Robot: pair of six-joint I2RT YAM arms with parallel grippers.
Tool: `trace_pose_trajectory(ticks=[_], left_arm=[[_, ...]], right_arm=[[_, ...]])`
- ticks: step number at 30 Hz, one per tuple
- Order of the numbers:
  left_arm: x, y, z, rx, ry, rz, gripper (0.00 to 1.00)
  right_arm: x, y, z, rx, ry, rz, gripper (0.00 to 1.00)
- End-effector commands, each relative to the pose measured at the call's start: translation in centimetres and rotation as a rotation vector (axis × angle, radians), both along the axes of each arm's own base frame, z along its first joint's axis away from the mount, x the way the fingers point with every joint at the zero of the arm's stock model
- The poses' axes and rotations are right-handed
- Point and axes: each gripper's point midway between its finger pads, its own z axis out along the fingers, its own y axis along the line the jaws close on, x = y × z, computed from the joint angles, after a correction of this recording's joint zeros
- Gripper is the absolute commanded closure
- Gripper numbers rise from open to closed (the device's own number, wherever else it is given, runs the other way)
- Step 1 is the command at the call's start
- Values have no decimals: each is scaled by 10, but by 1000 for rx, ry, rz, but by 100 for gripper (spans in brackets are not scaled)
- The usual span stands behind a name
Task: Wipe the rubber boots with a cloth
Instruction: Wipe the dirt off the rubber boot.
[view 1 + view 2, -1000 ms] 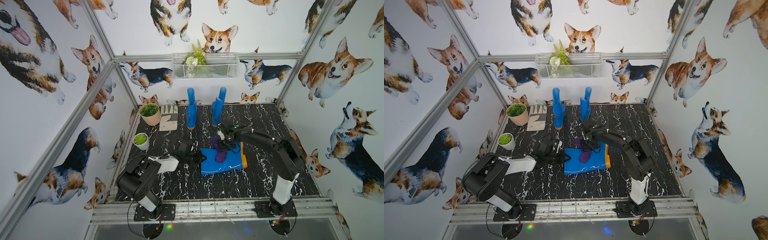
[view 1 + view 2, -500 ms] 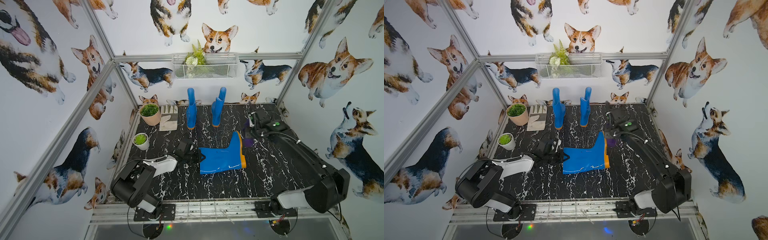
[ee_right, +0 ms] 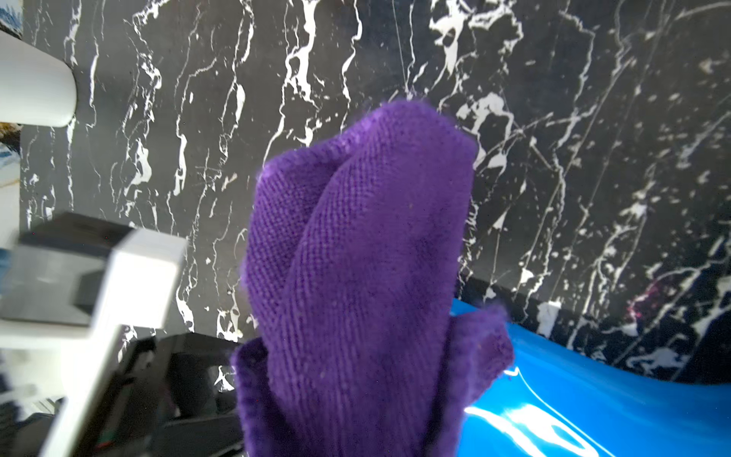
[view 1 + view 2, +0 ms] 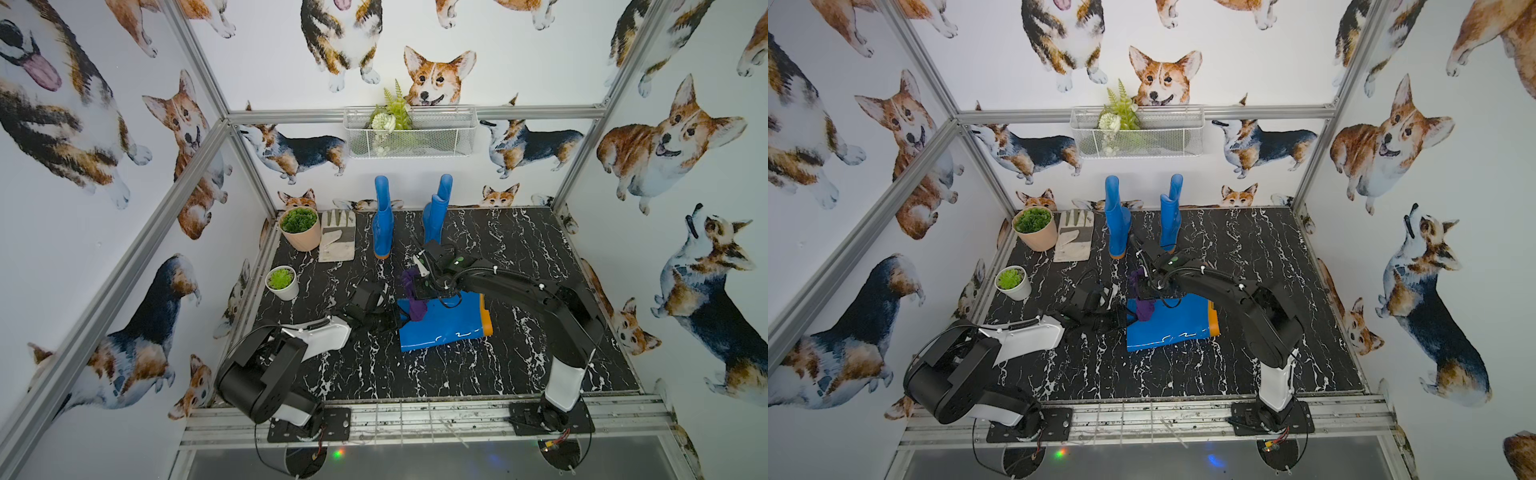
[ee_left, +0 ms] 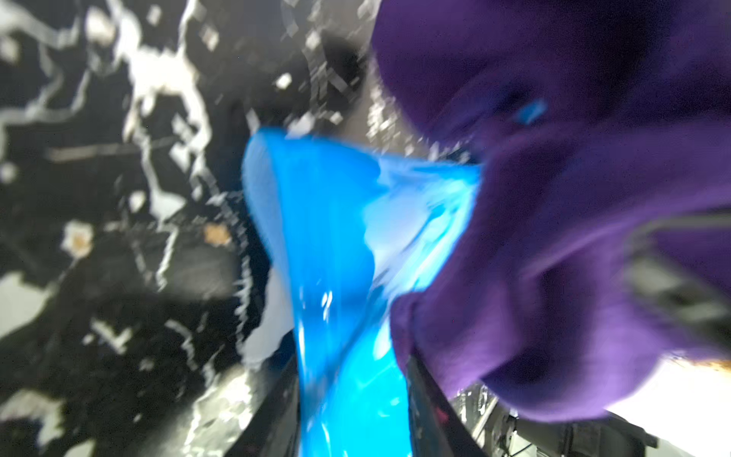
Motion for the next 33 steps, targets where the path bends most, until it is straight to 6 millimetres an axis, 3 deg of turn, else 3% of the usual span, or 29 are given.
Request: trace_pose_trajectory(ticks=[1, 4, 6, 7, 10, 13, 15, 17, 20, 24, 27, 30, 33], left_arm=[[0, -3, -9, -36, 29, 28, 56], [1, -10, -15, -80, 45, 27, 58], [3, -15, -15, -120, 48, 27, 66], [4, -17, -15, -137, 49, 26, 71], [4, -21, -14, -170, 51, 24, 99], [1, -20, -15, -166, 48, 12, 100], [2, -19, -1, -161, 13, 0, 100], [2, -14, 6, -124, -11, -6, 100], [3, -10, 20, -86, -47, -13, 100], [6, -8, 39, -68, -89, -27, 100], [7, -10, 49, -81, -105, -30, 100], [7, -11, 53, -84, -112, -35, 100], [6, -10, 53, -79, -117, -37, 100]], right_arm=[[3, -1, -2, -24, 0, -17, 100], [1, 7, -10, -31, 14, 13, 100], [-3, 15, -13, -34, 17, 49, 100], [-6, 22, -17, -40, 22, 78, 100], [-11, 34, -27, -75, 22, 142, 100], [-11, 32, -40, -141, 25, 198, 100], [-2, 8, -48, -301, -4, 226, 100], [10, -33, -50, -479, -9, 209, 100], [19, -98, -51, -602, -7, 144, 100], [30, -194, -33, -744, -35, 12, 100], [44, -250, 4, -831, -95, -138, 100], [52, -267, 44, -784, -168, -262, 100], [50, -243, 71, -673, -237, -280, 100]])
